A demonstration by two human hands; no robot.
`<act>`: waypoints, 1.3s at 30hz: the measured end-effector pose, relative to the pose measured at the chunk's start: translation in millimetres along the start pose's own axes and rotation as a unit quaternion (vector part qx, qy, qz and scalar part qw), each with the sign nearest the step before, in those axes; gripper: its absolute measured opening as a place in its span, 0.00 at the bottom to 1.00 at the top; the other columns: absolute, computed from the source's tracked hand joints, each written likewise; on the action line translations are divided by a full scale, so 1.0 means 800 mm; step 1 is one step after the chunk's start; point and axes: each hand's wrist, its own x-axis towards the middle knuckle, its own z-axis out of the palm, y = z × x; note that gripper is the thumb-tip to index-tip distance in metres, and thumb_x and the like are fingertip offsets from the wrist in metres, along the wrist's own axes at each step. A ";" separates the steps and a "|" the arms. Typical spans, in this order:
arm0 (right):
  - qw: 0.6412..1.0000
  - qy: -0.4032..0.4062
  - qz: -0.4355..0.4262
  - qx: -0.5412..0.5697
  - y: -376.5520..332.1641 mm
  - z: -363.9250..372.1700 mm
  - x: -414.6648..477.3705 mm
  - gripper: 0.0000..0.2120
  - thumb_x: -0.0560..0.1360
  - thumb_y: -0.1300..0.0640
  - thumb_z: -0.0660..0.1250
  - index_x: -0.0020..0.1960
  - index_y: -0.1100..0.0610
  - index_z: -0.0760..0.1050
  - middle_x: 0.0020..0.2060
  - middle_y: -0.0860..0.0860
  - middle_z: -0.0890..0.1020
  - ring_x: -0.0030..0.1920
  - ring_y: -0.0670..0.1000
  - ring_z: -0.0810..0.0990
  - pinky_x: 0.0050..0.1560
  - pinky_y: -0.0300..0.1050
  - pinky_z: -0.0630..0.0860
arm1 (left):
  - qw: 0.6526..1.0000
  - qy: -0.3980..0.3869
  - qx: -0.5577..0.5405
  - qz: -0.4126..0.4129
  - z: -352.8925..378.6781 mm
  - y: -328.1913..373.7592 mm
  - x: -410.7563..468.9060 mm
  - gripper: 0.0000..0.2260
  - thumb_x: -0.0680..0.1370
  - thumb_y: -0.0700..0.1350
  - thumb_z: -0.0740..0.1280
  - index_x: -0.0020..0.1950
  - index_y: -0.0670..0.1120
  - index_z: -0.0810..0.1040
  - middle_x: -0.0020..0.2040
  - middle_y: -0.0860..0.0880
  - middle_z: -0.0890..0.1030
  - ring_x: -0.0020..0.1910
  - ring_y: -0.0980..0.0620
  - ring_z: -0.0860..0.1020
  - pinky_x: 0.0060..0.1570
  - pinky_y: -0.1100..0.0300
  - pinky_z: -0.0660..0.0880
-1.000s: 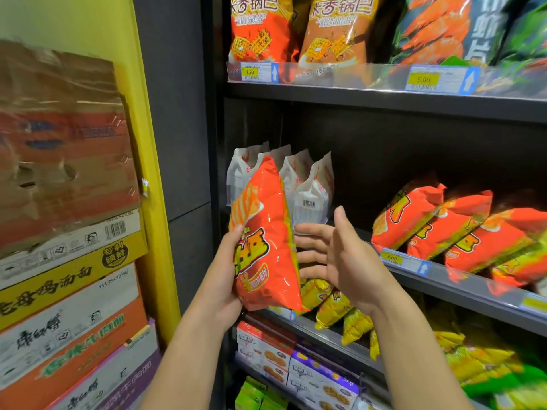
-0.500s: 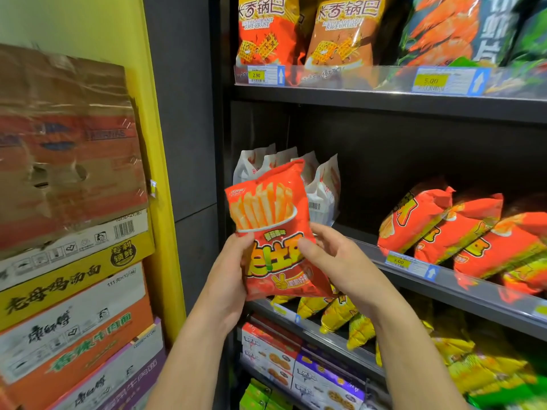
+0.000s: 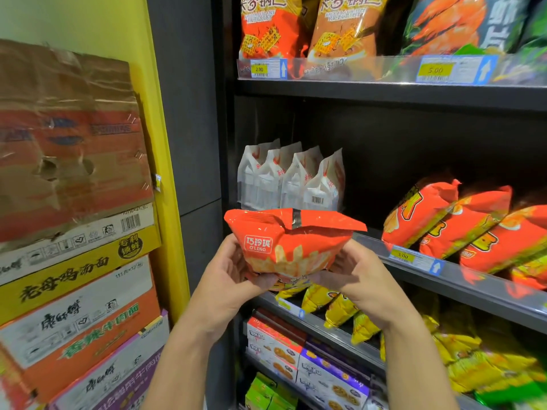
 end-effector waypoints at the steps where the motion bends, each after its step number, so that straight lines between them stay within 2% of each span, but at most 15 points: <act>1: 1.000 0.003 0.003 0.001 0.000 0.000 -0.001 0.24 0.73 0.63 0.78 0.67 0.54 0.79 0.61 0.47 0.86 0.64 0.48 0.83 0.64 0.43 0.79 | 1.000 -0.007 0.004 -0.003 -0.003 0.001 -0.002 0.29 0.69 0.37 0.78 0.68 0.49 0.76 0.60 0.52 0.85 0.61 0.54 0.83 0.58 0.61 0.79; 5: 0.999 0.010 0.038 0.003 -0.004 0.000 -0.002 0.20 0.75 0.64 0.76 0.65 0.52 0.81 0.58 0.48 0.87 0.61 0.49 0.85 0.62 0.49 0.79 | 0.999 -0.029 0.011 -0.027 -0.012 0.009 -0.006 0.32 0.71 0.36 0.81 0.72 0.48 0.75 0.64 0.48 0.84 0.65 0.50 0.82 0.58 0.59 0.80; 8: 0.996 0.001 0.081 0.033 -0.008 0.003 0.000 0.22 0.74 0.50 0.76 0.66 0.51 0.80 0.58 0.48 0.87 0.60 0.49 0.86 0.66 0.56 0.80 | 0.999 -0.001 -0.004 -0.044 -0.007 0.022 -0.003 0.28 0.71 0.46 0.78 0.70 0.49 0.77 0.62 0.49 0.86 0.62 0.49 0.84 0.53 0.57 0.82; 11: 0.984 -0.012 0.139 0.111 -0.009 0.012 0.003 0.30 0.71 0.38 0.75 0.66 0.55 0.80 0.58 0.54 0.88 0.59 0.57 0.87 0.67 0.64 0.78 | 0.993 0.032 -0.044 -0.108 0.002 0.033 0.001 0.29 0.69 0.55 0.76 0.67 0.47 0.78 0.58 0.46 0.87 0.57 0.43 0.87 0.58 0.42 0.83; 14: 0.964 0.013 0.196 0.177 -0.019 0.025 0.010 0.26 0.74 0.39 0.71 0.61 0.58 0.84 0.54 0.59 0.88 0.55 0.60 0.88 0.64 0.61 0.81 | 0.975 0.045 -0.110 -0.186 0.013 0.045 0.004 0.25 0.73 0.56 0.74 0.63 0.41 0.80 0.55 0.40 0.88 0.53 0.40 0.87 0.58 0.38 0.82; 15: 0.959 0.026 0.207 0.190 -0.022 0.029 0.012 0.25 0.73 0.40 0.71 0.59 0.58 0.85 0.52 0.59 0.88 0.53 0.60 0.88 0.62 0.60 0.81 | 0.971 0.042 -0.119 -0.202 0.018 0.050 0.005 0.21 0.76 0.55 0.73 0.60 0.41 0.83 0.52 0.40 0.88 0.50 0.41 0.88 0.55 0.42 0.84; 17: 0.954 0.043 0.225 0.193 -0.025 0.033 0.017 0.24 0.74 0.39 0.72 0.57 0.58 0.86 0.50 0.60 0.89 0.51 0.60 0.89 0.61 0.58 0.82 | 0.967 0.052 -0.112 -0.222 0.023 0.054 0.007 0.13 0.80 0.52 0.70 0.50 0.42 0.86 0.41 0.43 0.89 0.37 0.48 0.88 0.35 0.56 0.84; 19: 0.952 0.058 0.236 0.188 -0.027 0.037 0.021 0.20 0.77 0.41 0.72 0.54 0.58 0.86 0.47 0.59 0.89 0.46 0.57 0.90 0.50 0.51 0.85 | 0.965 0.058 -0.113 -0.230 0.022 0.053 0.007 0.12 0.81 0.51 0.70 0.48 0.44 0.86 0.38 0.44 0.88 0.32 0.50 0.87 0.25 0.60 0.79; 21: 0.950 0.068 0.241 0.187 -0.026 0.039 0.024 0.18 0.78 0.41 0.71 0.53 0.56 0.86 0.47 0.58 0.89 0.43 0.54 0.90 0.44 0.47 0.85 | 0.960 0.072 -0.118 -0.242 0.021 0.053 0.007 0.13 0.80 0.53 0.71 0.50 0.44 0.87 0.43 0.42 0.89 0.37 0.47 0.88 0.31 0.56 0.83; 24: 0.948 0.047 0.241 0.205 -0.023 0.045 0.019 0.23 0.77 0.38 0.69 0.61 0.54 0.84 0.51 0.57 0.89 0.51 0.58 0.89 0.60 0.57 0.82 | 0.960 0.060 -0.133 -0.241 0.014 0.047 0.004 0.22 0.76 0.57 0.74 0.64 0.44 0.84 0.56 0.40 0.88 0.55 0.39 0.87 0.57 0.38 0.82; 25: 0.944 0.041 0.242 0.220 -0.021 0.046 0.016 0.23 0.77 0.38 0.69 0.62 0.54 0.83 0.52 0.57 0.89 0.53 0.58 0.89 0.62 0.59 0.81 | 0.962 0.060 -0.129 -0.232 0.013 0.046 0.002 0.26 0.74 0.58 0.75 0.66 0.44 0.82 0.57 0.40 0.87 0.56 0.38 0.86 0.61 0.35 0.80; 29: 0.924 0.015 0.236 0.300 -0.011 0.053 0.008 0.23 0.80 0.45 0.69 0.70 0.56 0.77 0.60 0.60 0.86 0.61 0.63 0.85 0.68 0.67 0.76 | 0.973 0.104 -0.051 -0.200 0.010 0.039 0.001 0.28 0.70 0.58 0.76 0.65 0.46 0.78 0.54 0.45 0.89 0.49 0.43 0.88 0.52 0.43 0.84; 34: 0.965 0.084 0.168 0.183 0.004 0.064 0.013 0.22 0.79 0.44 0.71 0.70 0.51 0.75 0.58 0.53 0.88 0.57 0.57 0.88 0.62 0.65 0.81 | 0.967 0.204 0.119 -0.096 0.007 0.030 -0.001 0.26 0.76 0.54 0.77 0.71 0.56 0.73 0.65 0.56 0.80 0.60 0.58 0.81 0.48 0.60 0.79; 36: 0.971 0.114 0.145 0.151 0.004 0.070 0.014 0.24 0.77 0.42 0.73 0.69 0.48 0.75 0.58 0.50 0.88 0.56 0.54 0.88 0.61 0.64 0.82 | 0.974 0.186 0.111 -0.060 0.013 0.029 -0.006 0.21 0.76 0.56 0.75 0.67 0.62 0.74 0.65 0.59 0.80 0.61 0.62 0.79 0.48 0.61 0.81; 39: 0.980 0.112 0.101 0.131 0.009 0.078 0.017 0.25 0.76 0.40 0.75 0.70 0.46 0.75 0.59 0.49 0.87 0.58 0.53 0.87 0.61 0.62 0.82 | 0.987 0.122 0.089 -0.052 0.027 0.032 -0.012 0.25 0.73 0.66 0.72 0.67 0.67 0.70 0.66 0.65 0.78 0.64 0.67 0.77 0.61 0.57 0.79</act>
